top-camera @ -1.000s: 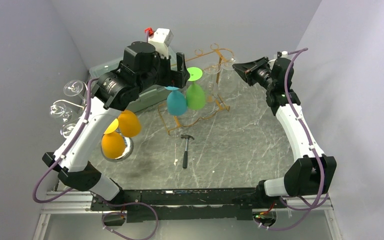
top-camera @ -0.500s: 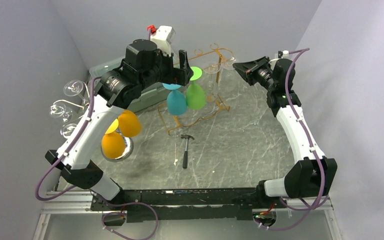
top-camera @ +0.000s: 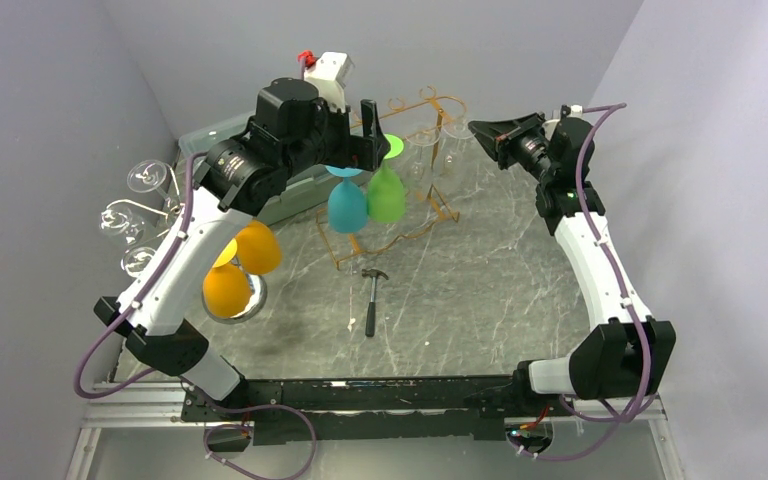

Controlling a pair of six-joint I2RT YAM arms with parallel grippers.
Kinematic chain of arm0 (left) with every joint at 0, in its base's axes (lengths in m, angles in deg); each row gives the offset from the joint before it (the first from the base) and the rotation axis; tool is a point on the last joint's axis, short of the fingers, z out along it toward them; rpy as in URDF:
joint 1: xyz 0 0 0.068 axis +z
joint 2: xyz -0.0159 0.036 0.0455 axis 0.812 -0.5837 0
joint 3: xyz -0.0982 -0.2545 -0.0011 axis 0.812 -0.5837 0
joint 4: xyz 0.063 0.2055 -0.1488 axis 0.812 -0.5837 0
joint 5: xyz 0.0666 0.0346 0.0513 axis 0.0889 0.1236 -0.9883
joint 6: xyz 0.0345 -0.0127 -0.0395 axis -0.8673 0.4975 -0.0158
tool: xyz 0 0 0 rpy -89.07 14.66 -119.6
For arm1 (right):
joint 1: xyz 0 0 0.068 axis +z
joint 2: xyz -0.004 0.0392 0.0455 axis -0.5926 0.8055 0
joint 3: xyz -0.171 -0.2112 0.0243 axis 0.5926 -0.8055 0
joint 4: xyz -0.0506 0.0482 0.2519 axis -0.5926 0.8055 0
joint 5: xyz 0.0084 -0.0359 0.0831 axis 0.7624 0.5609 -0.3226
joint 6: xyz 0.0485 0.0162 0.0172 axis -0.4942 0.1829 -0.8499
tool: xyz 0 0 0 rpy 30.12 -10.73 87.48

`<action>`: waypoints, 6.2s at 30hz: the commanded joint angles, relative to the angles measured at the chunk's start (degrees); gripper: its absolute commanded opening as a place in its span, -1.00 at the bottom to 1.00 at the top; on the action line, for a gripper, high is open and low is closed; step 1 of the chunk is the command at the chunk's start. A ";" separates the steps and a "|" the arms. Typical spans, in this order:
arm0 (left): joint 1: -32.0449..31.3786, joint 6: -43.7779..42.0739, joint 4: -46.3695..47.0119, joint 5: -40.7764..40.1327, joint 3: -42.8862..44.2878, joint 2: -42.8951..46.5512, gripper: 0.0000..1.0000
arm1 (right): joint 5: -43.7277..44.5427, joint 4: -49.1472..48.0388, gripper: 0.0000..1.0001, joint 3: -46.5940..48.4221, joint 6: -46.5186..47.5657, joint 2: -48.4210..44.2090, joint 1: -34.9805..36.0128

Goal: Take the wine glass off the wine glass rack
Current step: Pick up the wine glass from the wine rack, then place the wine glass at the center of the board.

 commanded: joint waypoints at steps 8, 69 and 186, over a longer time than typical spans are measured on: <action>0.21 0.63 3.46 3.36 1.57 0.24 0.98 | 0.95 -1.10 -1.00 0.07 -2.15 -4.39 -0.06; -15.81 -12.83 83.87 17.12 -29.59 -7.94 0.17 | 3.30 30.79 -1.00 13.71 -1.11 -24.87 -0.55; -9.06 36.30 44.06 -4.93 -21.34 6.97 0.90 | 36.58 -4.14 -1.00 -4.83 39.38 -27.40 23.36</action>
